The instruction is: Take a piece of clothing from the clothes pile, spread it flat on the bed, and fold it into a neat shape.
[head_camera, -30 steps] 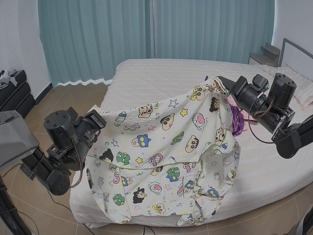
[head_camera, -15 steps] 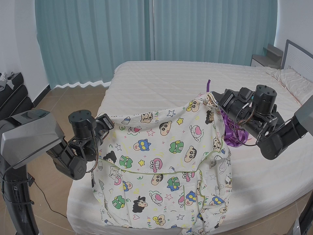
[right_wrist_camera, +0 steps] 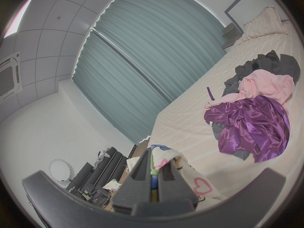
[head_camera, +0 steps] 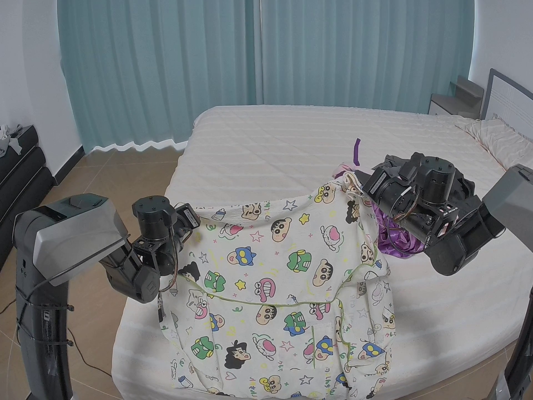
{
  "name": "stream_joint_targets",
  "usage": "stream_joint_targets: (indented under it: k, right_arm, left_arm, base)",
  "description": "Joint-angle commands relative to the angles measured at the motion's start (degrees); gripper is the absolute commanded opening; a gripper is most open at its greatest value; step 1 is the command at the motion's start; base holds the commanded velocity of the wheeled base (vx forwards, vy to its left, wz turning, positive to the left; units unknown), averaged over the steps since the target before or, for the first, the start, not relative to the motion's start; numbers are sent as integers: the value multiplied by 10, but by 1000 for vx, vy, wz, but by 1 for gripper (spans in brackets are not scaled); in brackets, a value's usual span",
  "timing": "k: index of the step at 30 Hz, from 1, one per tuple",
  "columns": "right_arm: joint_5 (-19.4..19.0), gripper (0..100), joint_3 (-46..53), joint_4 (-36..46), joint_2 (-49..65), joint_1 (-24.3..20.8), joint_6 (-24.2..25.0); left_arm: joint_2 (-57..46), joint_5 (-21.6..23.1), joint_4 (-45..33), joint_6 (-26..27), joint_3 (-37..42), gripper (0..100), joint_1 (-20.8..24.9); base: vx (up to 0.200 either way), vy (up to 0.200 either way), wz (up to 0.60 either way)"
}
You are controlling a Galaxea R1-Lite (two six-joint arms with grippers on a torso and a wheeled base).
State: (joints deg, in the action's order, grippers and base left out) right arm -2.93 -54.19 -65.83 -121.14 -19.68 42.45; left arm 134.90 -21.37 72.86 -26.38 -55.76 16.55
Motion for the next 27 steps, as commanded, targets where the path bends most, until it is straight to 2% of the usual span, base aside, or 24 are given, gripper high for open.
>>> stream_joint_targets:
  k: [1,18,19,21,22,27]
  right_arm:
    - [1,0,-17,0,-28,0,0]
    - [12,0,-95,18,-139,10,-1]
    - [12,0,-98,23,-142,10,-1]
    - [12,0,-122,47,-164,10,0]
    - [12,100,-138,55,-174,9,1]
    - [18,100,-203,111,-202,9,26]
  left_arm:
    - [39,-1,-24,0,-37,0,-5]
    - [125,-2,-128,0,-185,0,-23]
    - [128,-2,-130,0,-187,100,-23]
    - [142,-3,-153,0,-204,100,-25]
    - [147,-3,-165,0,-212,100,-27]
    - [160,-6,-185,0,-246,100,-39]
  base:
    - [0,0,0]
    - [0,0,0]
    - [0,0,0]
    - [0,0,0]
    - [0,0,0]
    - [0,0,0]
